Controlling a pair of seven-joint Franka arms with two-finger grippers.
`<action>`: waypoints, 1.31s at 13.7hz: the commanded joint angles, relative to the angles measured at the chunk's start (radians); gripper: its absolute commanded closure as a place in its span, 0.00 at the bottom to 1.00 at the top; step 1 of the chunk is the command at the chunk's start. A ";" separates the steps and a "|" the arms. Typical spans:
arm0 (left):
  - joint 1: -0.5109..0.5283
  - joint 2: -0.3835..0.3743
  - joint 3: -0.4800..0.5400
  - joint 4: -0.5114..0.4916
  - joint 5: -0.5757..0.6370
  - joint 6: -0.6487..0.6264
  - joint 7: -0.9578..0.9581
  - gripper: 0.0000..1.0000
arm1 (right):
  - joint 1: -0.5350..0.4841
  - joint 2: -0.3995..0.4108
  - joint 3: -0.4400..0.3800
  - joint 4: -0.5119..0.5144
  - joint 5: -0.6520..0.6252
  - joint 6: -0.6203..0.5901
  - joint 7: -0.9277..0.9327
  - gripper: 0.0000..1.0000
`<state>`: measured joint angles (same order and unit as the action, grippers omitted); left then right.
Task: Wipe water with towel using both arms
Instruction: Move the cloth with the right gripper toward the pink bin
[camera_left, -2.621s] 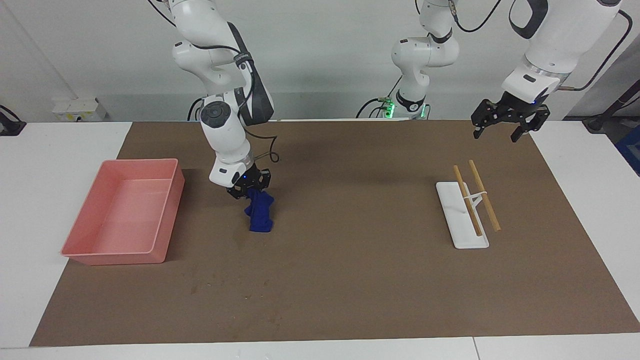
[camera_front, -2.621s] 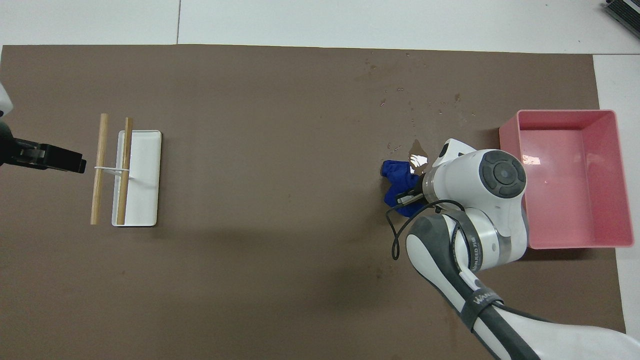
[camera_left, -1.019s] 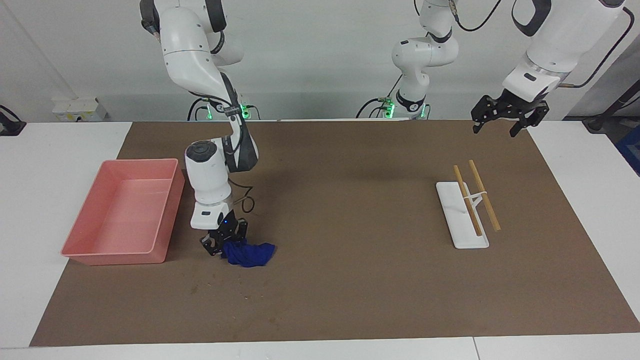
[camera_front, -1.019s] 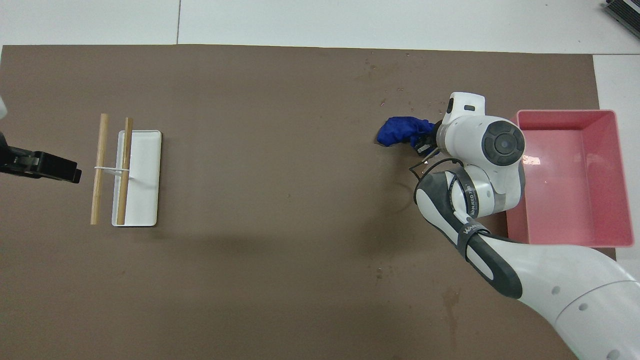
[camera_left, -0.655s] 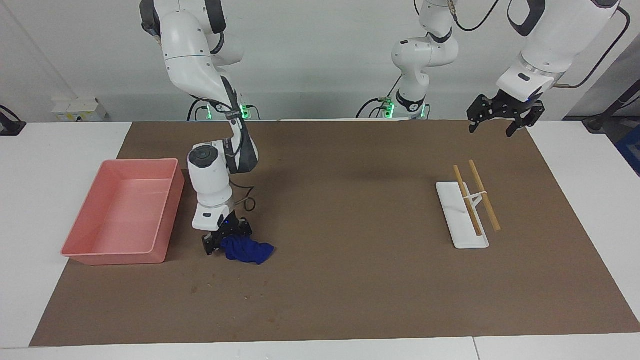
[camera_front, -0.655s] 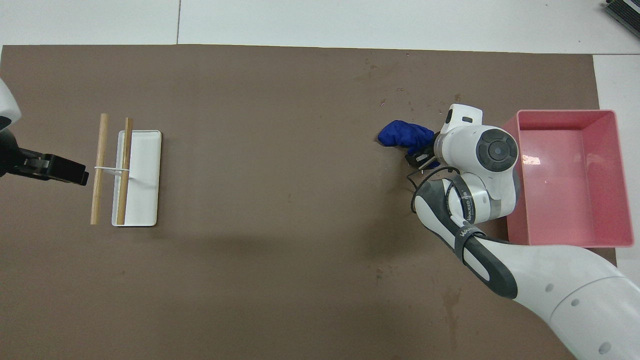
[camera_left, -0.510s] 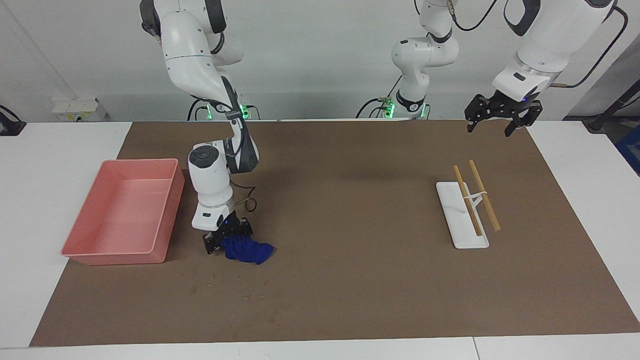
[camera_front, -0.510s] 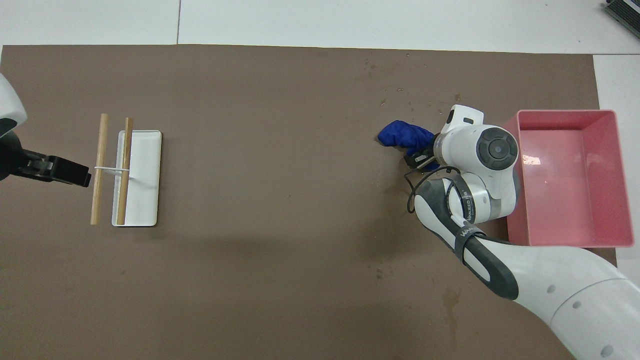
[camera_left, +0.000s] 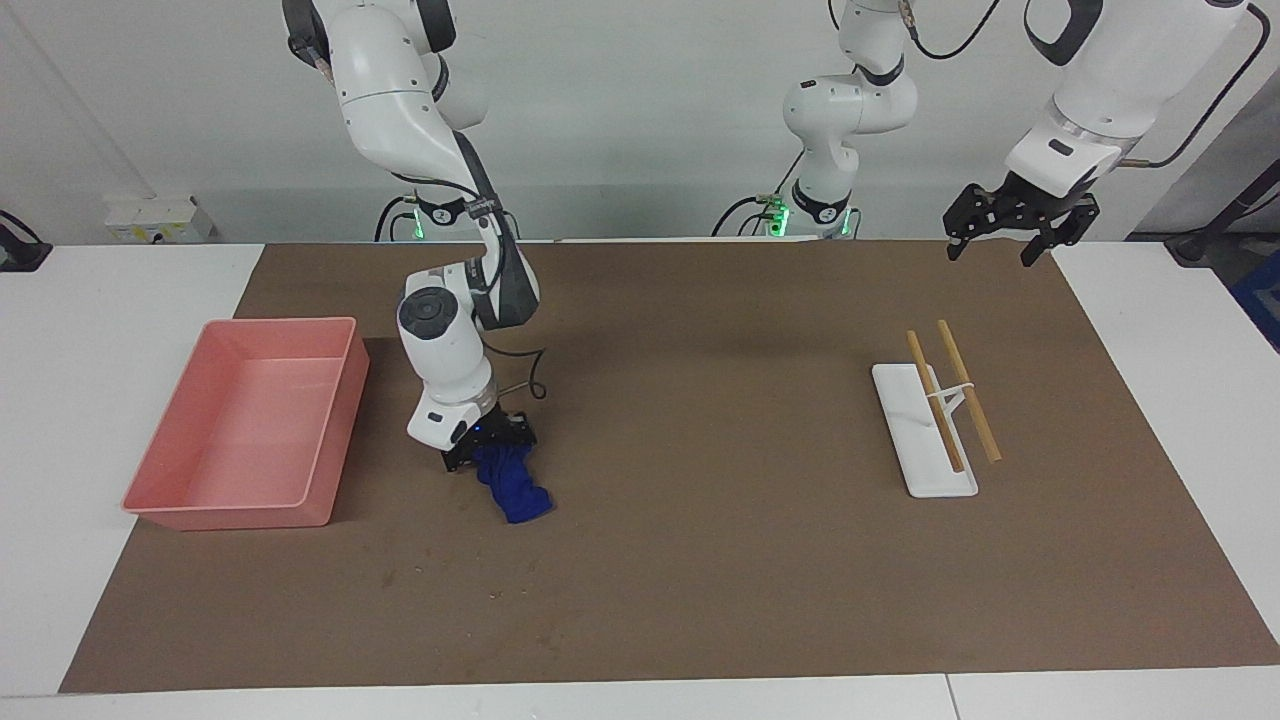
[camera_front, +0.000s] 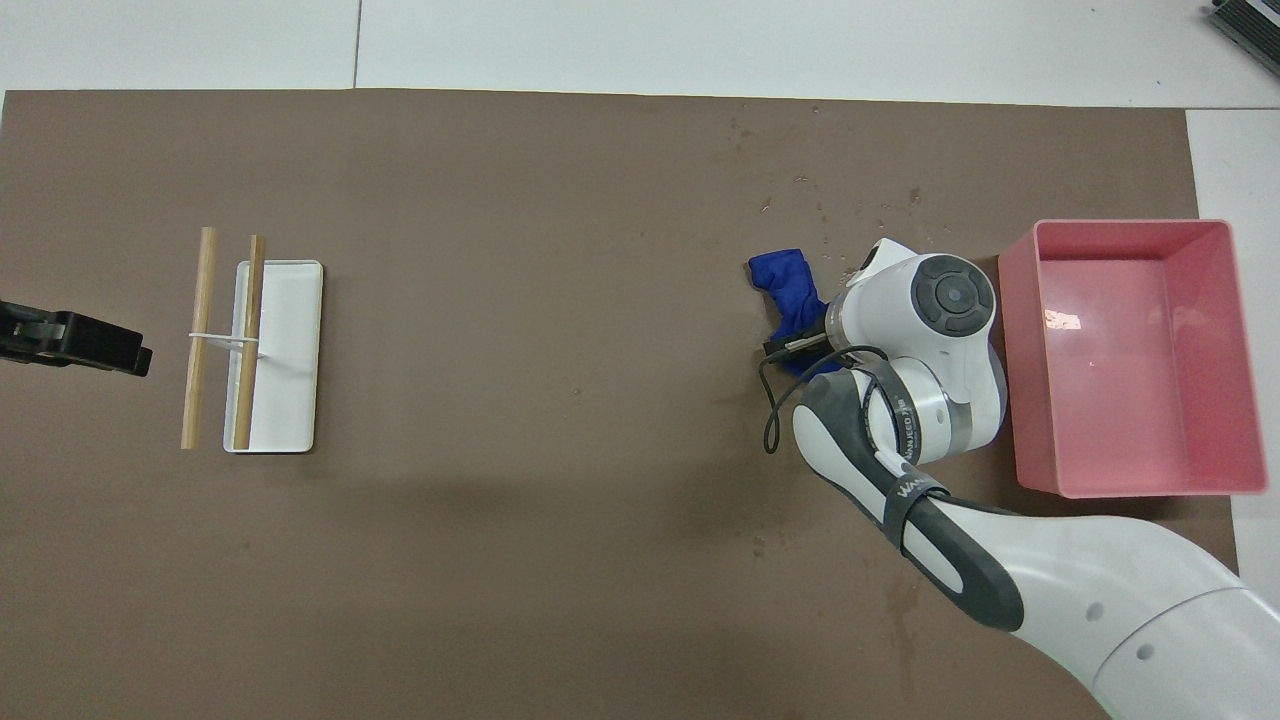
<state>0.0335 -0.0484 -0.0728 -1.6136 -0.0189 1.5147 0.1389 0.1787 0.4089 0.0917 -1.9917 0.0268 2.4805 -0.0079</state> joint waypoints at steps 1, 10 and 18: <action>0.006 -0.028 -0.002 -0.029 -0.012 -0.007 -0.005 0.00 | 0.002 0.008 0.060 -0.049 0.033 -0.018 0.095 1.00; 0.005 -0.028 -0.002 -0.029 -0.012 -0.008 -0.005 0.00 | -0.152 0.025 0.056 -0.006 -0.004 0.021 -0.319 1.00; 0.005 -0.028 -0.002 -0.029 -0.010 -0.008 -0.005 0.00 | -0.216 0.042 0.056 0.172 -0.171 -0.047 -0.389 1.00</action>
<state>0.0335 -0.0503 -0.0734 -1.6166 -0.0199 1.5139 0.1389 -0.0317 0.4445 0.1365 -1.8965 -0.1204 2.4946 -0.3785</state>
